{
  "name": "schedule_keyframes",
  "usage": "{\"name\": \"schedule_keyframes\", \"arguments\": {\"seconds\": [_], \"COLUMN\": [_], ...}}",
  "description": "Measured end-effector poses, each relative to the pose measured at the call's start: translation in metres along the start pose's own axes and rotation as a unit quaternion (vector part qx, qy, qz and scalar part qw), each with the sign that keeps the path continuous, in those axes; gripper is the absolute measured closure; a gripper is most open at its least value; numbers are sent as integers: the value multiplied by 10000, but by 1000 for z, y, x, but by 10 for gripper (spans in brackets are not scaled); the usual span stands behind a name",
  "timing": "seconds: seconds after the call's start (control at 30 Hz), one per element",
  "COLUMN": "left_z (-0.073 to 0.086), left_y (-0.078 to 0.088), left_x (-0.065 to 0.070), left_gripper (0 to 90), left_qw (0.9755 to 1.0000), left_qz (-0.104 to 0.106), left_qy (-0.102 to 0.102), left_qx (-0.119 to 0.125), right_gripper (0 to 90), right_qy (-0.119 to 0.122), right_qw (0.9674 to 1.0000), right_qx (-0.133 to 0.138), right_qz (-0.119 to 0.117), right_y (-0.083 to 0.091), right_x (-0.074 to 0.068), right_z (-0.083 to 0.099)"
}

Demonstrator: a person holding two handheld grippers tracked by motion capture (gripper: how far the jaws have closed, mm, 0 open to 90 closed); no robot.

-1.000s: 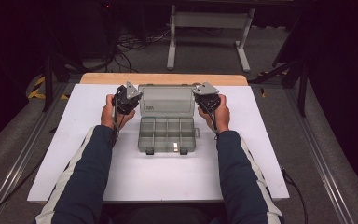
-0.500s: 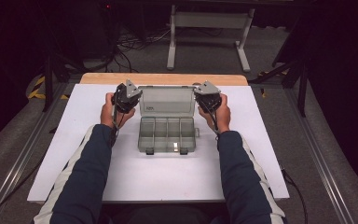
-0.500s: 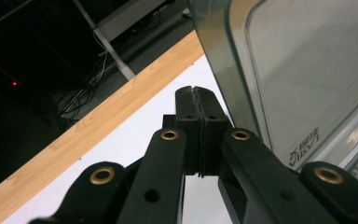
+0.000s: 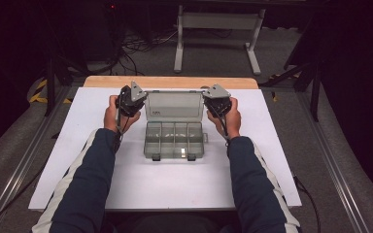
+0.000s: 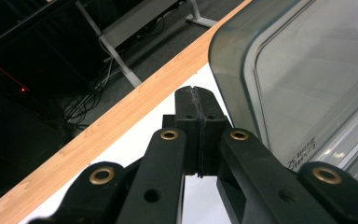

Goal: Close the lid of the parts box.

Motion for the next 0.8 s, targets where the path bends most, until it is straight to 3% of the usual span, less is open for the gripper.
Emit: {"name": "schedule_keyframes", "arguments": {"seconds": [0.33,0.43,0.8], "left_z": [-4,-5,-6], "left_y": [3,4,8], "left_x": [-2,-1,-2], "left_gripper": [898,898,896], "left_qw": [10000,9999,9999], "left_qz": [-13,-73,-58], "left_qy": [-51,-132,-115], "left_qx": [26,27,64], "right_gripper": [900,900,900], "right_qy": [79,73,-39], "right_qw": [9999,10000,9999], "right_qx": [27,30,98], "right_qz": [63,55,-5], "right_y": [4,5,10], "right_x": [1,0,-1], "right_z": [-4,-5,-6]}}
Point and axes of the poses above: each handheld gripper's, and its own axes: y roughly backward along the jaws, z roughly out of its underside, x roughly to its right, the point moved 4 cm from there along -y, roughly forward along the jaws, and after that the axes turned 15 degrees about -z, right-handed, at the moved point
